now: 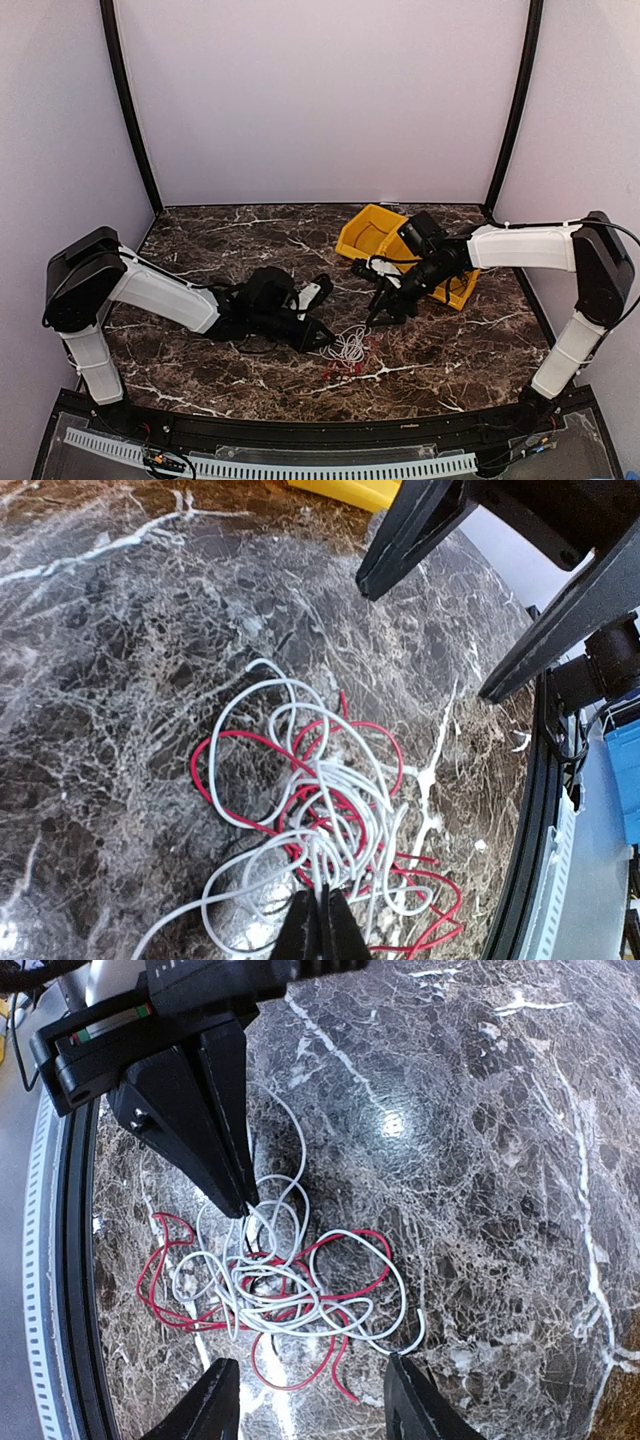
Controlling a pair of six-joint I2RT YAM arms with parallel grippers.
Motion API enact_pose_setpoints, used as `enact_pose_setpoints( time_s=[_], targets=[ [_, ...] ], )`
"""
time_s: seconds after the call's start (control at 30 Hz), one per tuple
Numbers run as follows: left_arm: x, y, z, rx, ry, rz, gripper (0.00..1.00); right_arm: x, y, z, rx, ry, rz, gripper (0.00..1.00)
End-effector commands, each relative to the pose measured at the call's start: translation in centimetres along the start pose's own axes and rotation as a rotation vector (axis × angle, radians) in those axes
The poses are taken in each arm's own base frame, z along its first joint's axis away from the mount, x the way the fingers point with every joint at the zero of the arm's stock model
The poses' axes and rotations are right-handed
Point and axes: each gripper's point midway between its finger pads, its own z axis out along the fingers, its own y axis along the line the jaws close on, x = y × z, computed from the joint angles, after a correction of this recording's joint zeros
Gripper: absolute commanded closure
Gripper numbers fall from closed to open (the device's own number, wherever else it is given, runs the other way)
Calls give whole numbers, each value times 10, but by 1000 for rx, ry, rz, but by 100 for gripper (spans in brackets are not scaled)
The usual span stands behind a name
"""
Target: Untangle the cables
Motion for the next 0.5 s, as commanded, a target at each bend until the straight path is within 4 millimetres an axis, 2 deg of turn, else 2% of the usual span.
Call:
enact_pose_setpoints(
  time_s=[0.0, 0.03, 0.2, 0.33, 0.47],
  targets=[
    [-33, -18, -35, -5, -153, 36, 100, -21, 2, 0, -37, -67, -1, 47],
    [-32, -17, -38, -5, -162, 28, 100, -23, 3, 3, -58, -70, 6, 47],
    [-49, -32, -57, 36, -245, 20, 100, -33, 7, 31, -112, -19, 30, 47],
    [-53, -34, -64, 37, -269, 13, 100, -45, 18, 49, -202, -24, 53, 46],
    [-52, -33, -72, 23, -290, 6, 100, -35, 22, 73, -246, 22, 81, 45]
  ],
)
